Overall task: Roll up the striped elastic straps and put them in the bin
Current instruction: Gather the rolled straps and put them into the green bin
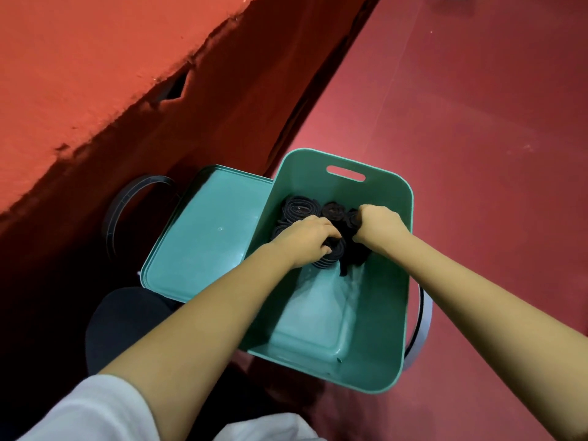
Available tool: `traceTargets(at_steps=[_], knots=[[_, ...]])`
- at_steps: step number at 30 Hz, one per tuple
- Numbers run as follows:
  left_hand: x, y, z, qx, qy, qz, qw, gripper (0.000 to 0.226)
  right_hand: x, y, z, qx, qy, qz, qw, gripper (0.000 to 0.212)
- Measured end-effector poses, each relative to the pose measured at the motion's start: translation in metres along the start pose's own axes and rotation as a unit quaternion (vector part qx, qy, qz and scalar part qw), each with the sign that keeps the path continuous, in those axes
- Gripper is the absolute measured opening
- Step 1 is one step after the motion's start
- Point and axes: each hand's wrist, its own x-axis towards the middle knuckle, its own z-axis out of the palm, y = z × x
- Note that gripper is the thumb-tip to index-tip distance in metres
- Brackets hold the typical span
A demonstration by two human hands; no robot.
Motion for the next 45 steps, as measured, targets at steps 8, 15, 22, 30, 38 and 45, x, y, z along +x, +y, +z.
traceTargets(at_steps=[8,15,22,30,38,45], knots=[[-0.051,-0.005,-0.082,0.058,0.068,-0.030,0.996,0.028,-0.020,-0.053,-0.039,0.012,0.068,-0.087,0.994,0.028],[-0.168,-0.043,-0.155,0.209,0.082,-0.127,0.966,0.033,-0.050,-0.142,-0.076,-0.001,0.133,-0.205,0.970,0.029],[-0.336,-0.077,-0.185,0.248,0.109,-0.292,0.917,0.035,-0.107,-0.280,-0.090,-0.027,0.149,-0.343,0.927,0.034],[-0.544,-0.101,-0.157,0.255,0.118,-0.485,0.828,0.037,-0.217,-0.454,-0.046,-0.038,0.125,-0.507,0.852,0.038],[-0.692,-0.092,-0.107,0.237,0.119,-0.600,0.755,0.039,-0.326,-0.563,0.013,-0.087,0.093,-0.619,0.775,0.039],[-0.779,-0.075,-0.071,0.239,0.127,-0.652,0.708,0.037,-0.390,-0.617,0.054,-0.125,0.077,-0.679,0.719,0.037]])
